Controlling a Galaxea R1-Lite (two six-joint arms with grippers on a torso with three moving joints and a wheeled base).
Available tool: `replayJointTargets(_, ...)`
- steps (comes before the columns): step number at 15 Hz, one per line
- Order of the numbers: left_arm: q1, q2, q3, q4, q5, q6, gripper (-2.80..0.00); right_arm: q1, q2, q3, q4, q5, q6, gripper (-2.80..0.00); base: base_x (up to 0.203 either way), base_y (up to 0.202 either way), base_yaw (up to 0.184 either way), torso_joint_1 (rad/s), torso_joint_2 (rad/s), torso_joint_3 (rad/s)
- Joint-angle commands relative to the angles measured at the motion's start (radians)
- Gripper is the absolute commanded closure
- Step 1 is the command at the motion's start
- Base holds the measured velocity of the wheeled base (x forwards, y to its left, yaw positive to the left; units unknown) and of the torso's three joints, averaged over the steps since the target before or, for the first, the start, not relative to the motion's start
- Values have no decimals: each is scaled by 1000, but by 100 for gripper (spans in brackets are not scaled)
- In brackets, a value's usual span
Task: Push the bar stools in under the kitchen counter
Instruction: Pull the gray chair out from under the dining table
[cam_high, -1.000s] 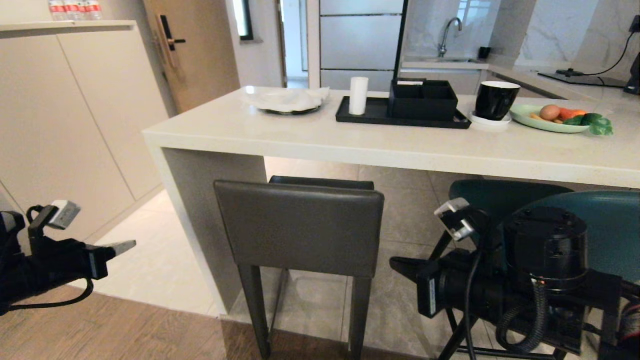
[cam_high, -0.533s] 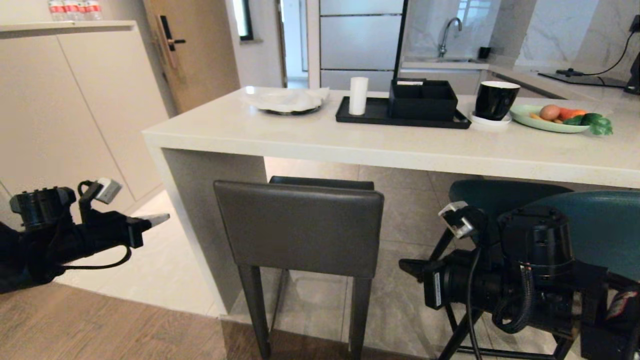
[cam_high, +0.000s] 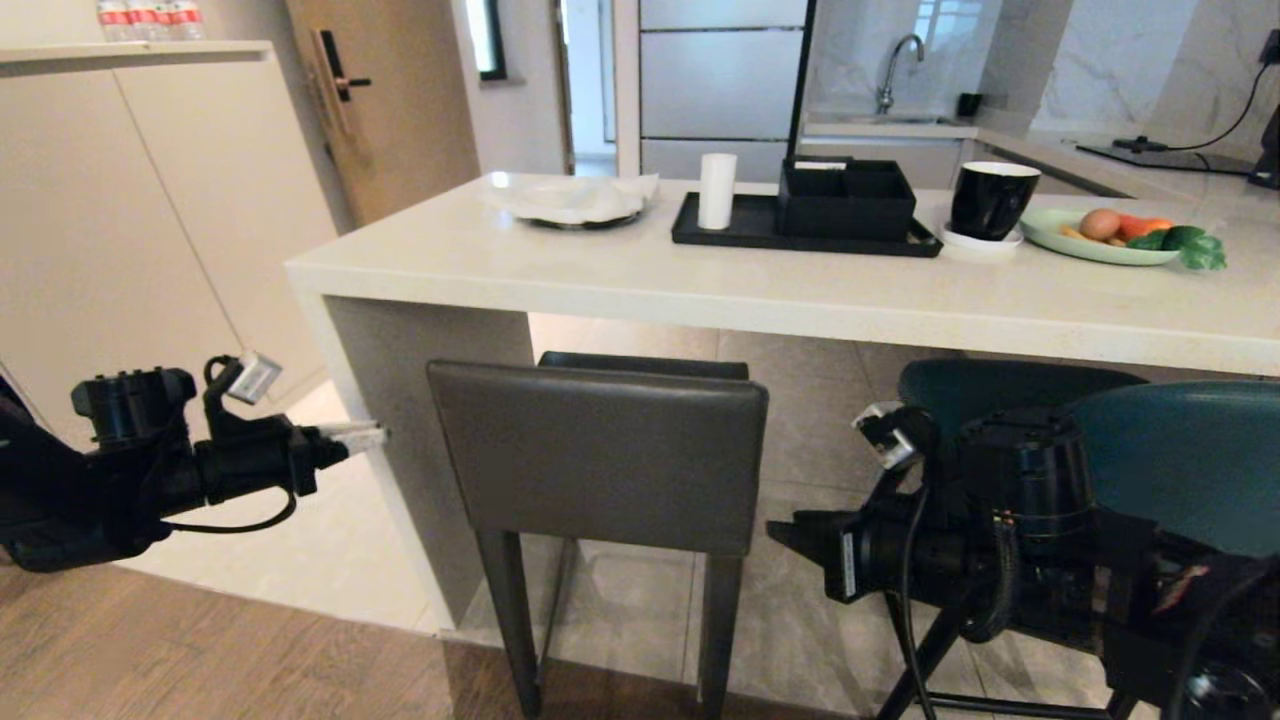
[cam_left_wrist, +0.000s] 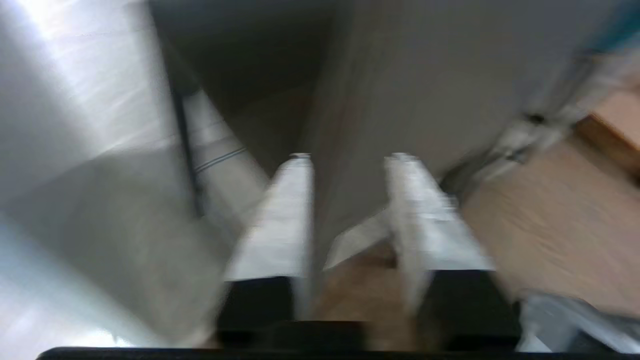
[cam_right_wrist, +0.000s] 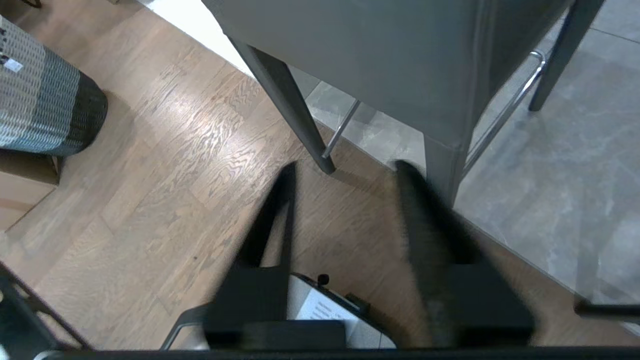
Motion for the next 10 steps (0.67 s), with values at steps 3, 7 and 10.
replayJointTargets(3,7,65,-16,-82,-116,-4,-280,-13,165,-11,-206,6,14,-280,0,0,0,0,0,0)
replayJointTargets(7,-1,140,-45,-222,-211,-13,-280,-58,320,73,-599,134,17,-280,0,0,0,0,0,0)
replayJointTargets(10,-28,222,-84,-367,-222,-53,-280,-110,380,99,-701,245,14,-280,0,0,0,0,0,0)
